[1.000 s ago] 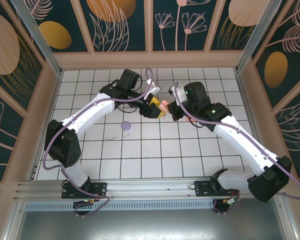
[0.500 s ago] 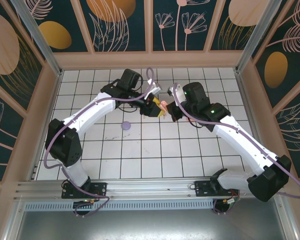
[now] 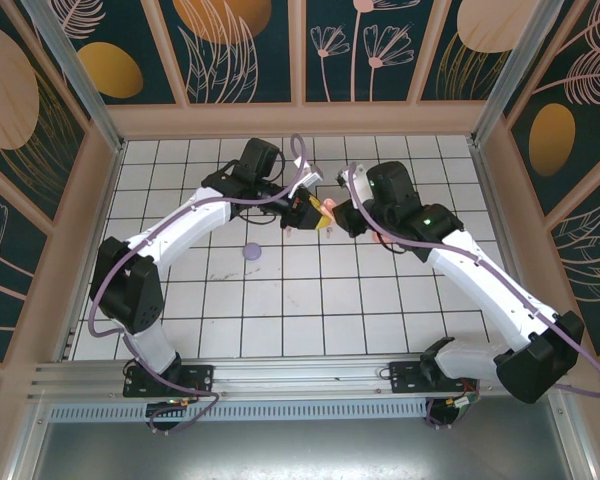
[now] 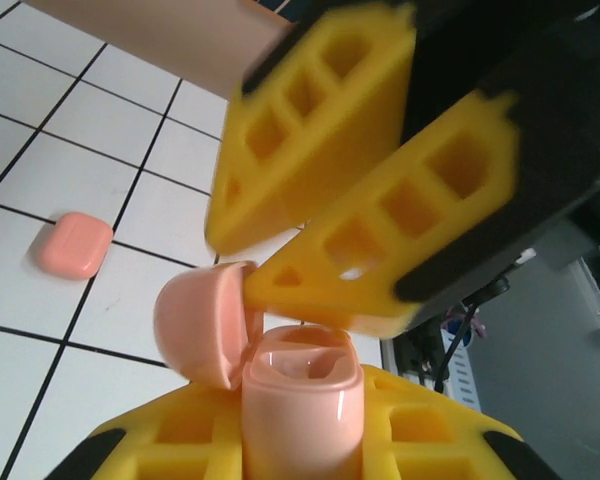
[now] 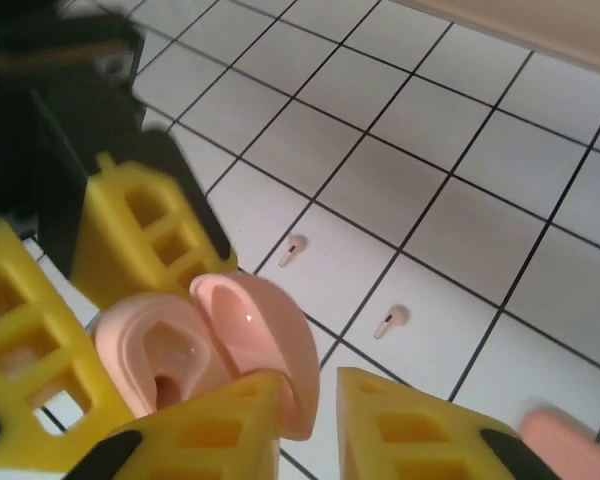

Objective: Insert the wireless bluetooth earbuds into the charging case

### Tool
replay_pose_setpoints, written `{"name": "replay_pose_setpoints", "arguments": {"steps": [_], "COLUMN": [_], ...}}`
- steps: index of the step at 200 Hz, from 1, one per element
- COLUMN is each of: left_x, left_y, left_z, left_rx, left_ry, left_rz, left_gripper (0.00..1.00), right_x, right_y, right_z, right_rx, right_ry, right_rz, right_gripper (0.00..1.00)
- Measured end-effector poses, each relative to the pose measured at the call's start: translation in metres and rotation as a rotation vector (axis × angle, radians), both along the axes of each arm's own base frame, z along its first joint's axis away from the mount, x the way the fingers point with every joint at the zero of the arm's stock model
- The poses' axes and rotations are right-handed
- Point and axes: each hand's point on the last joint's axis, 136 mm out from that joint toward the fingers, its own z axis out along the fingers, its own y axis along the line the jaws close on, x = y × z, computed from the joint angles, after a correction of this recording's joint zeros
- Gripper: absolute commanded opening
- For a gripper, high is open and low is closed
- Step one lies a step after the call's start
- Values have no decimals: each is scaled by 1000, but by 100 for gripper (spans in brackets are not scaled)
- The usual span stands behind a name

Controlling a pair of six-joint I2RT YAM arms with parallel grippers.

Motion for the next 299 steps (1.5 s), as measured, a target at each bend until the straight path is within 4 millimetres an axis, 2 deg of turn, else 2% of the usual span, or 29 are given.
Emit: {"name": "replay_pose_setpoints", "arguments": {"steps": [15,35,61,86,102,117,129,156,173,197,218,250,299], "left_x": [-1,2,12,26,34,40,43,47,50,57,62,66,67], "left_y": [1,3,11,36,57,78,94,122,136,154,168,184,196], "left_z": [-7,-14,-17,-18,-18,-15,-11,8,22,30,25,19,26], "left_rx": [-4,-5,-22,-48,-71,-98,-121,-185,-224,-252,-249,-238,-266], "left_ry": [14,16,-8,-41,-68,-97,-125,-197,-234,-264,-265,-262,-283], "left_rz": [20,69,170,331,447,562,652,817,902,1000,1070,1136,1181], "left_gripper": [0,0,0,0,0,0,0,0,0,0,0,0,0], "right_x": [2,4,6,6,8,15,24,45,48,52,63,83,101], "right_y": [1,-4,-22,-39,-40,-36,-29,-12,4,25,42,65,94], "right_z": [11,25,42,59,57,39,16,-55,-98,-142,-161,-177,-202], "right_rx": [20,57,124,203,232,240,228,165,114,52,26,0,-73], "right_ry": [-16,-31,-38,-42,-24,38,107,296,405,510,553,571,580], "right_rz": [-9,-32,-90,-159,-184,-210,-229,-293,-324,-374,-420,-474,-509], "right_gripper": [39,47,61,67,69,70,70,69,68,64,60,56,51]}}
